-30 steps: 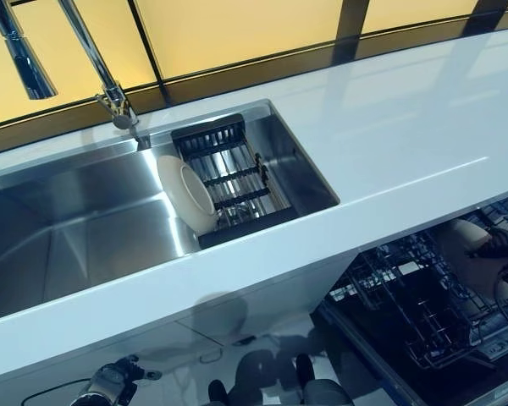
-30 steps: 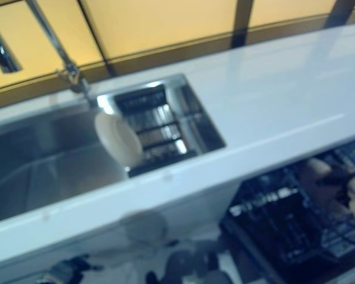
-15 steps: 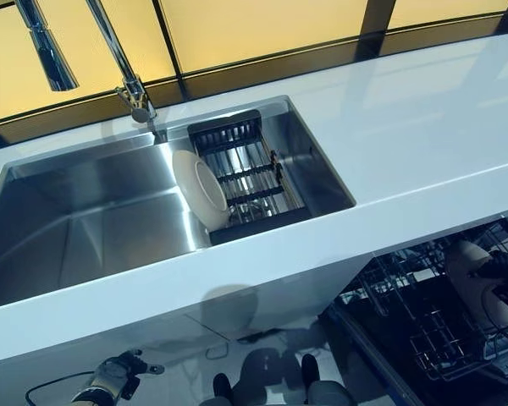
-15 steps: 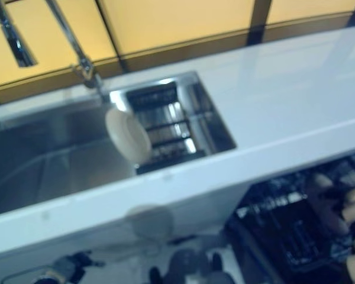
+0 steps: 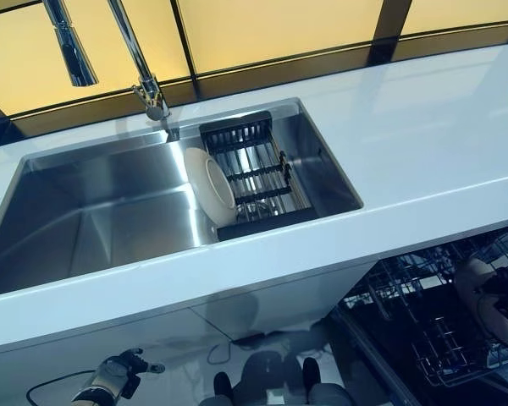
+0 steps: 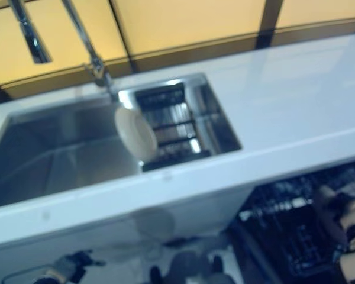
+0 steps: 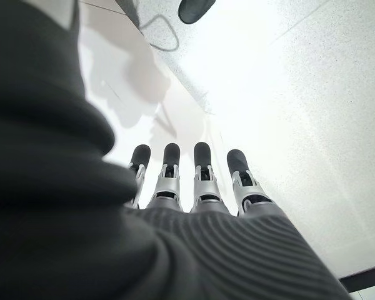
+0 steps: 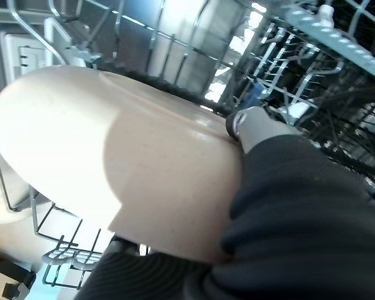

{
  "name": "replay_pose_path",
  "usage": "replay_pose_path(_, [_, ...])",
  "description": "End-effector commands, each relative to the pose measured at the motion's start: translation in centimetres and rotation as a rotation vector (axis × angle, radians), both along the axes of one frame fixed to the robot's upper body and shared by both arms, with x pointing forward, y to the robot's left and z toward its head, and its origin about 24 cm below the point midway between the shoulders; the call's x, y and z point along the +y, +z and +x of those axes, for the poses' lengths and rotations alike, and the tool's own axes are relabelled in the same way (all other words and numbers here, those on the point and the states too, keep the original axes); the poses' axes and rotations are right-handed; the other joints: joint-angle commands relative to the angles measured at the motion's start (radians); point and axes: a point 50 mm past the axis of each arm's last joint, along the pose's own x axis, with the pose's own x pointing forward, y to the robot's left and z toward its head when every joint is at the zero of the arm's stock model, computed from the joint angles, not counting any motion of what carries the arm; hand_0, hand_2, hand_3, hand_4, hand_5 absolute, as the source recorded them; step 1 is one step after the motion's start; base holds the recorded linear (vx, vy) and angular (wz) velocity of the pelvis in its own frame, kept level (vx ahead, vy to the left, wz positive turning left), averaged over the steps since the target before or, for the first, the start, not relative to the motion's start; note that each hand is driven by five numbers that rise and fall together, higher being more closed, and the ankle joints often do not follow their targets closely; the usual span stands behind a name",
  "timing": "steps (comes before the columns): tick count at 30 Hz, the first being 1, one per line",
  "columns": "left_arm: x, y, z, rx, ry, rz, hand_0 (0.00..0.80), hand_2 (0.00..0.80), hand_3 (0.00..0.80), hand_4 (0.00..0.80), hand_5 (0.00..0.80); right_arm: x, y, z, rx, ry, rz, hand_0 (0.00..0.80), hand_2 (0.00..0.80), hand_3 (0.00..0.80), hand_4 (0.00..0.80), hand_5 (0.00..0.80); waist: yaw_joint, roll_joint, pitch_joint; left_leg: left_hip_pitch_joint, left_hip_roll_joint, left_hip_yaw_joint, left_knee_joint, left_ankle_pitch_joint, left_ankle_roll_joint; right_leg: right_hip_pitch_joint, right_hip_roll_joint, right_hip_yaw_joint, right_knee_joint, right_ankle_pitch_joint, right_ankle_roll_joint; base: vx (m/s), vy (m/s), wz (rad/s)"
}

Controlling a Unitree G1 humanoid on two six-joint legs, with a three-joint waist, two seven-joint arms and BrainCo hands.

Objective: Take plates into dishwasher

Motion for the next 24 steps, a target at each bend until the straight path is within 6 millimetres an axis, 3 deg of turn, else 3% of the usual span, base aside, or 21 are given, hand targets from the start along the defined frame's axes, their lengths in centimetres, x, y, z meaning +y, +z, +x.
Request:
replay_pose_path(1, [1.0,1.5,2.6,-0.041,-0.065,0.09,0.0,0.0,0.0,0.0,0.0,2.6,-2.4,1.3,0.041,0.018,0.084,0.8,0.8,0.8,0.8,0.8,0.028,-0.049,0.025,0.045,0.012,-0.009,-0.001,-0.053,-0.001,-0.018,-0.087,-0.027,0.003,0.001,0.083,0.0,0.0,0.0])
replay_pose_path(7, [0.9,1.4,2.4,-0.036,-0.063,0.09,0.0,0.0,0.0,0.0,0.0,2.4,-2.8,0.8,0.039,-0.012,0.073,0.8,0.8,0.8,0.8,0.8,0.026,-0.053,0.024,0.047,0.013,-0.01,-0.001,-0.055,0.0,-0.017,-0.084,-0.023,0.003,0.001,0.083,0.0,0.0,0.0])
replay_pose_path(11, [0.7,1.2,2.3,-0.033,-0.061,0.089,0.0,0.0,0.0,0.0,0.0,2.3,-3.1,0.4,0.04,-0.034,0.071,0.292,0.292,0.292,0.292,0.292,0.027,-0.058,0.021,0.05,0.015,-0.01,-0.001,-0.055,0.0,-0.013,-0.083,-0.022,0.003,0.0,0.083,0.0,0.0,0.0])
replay_pose_path(12, [0.7,1.2,2.3,-0.032,-0.061,0.089,0.0,0.0,0.0,0.0,0.0,2.2,-3.0,0.4,0.034,-0.036,0.064,0.0,0.0,0.0,0.0,0.0,0.027,-0.059,0.021,0.052,0.016,-0.01,-0.001,-0.055,0.001,-0.012,-0.082,-0.022,0.003,0.0,0.083,0.0,0.0,0.0])
replay_pose_path(24, [1.1,0.8,1.1,0.0,-0.045,0.092,0.0,0.0,0.0,0.0,0.0,0.2,-1.6,-0.9,0.008,-0.076,0.001,0.0,0.0,0.0,0.0,0.0,0.012,-0.097,-0.008,0.07,0.022,-0.001,-0.001,-0.061,0.005,0.005,-0.067,-0.004,0.003,-0.005,0.082,0.024,0.014,0.0])
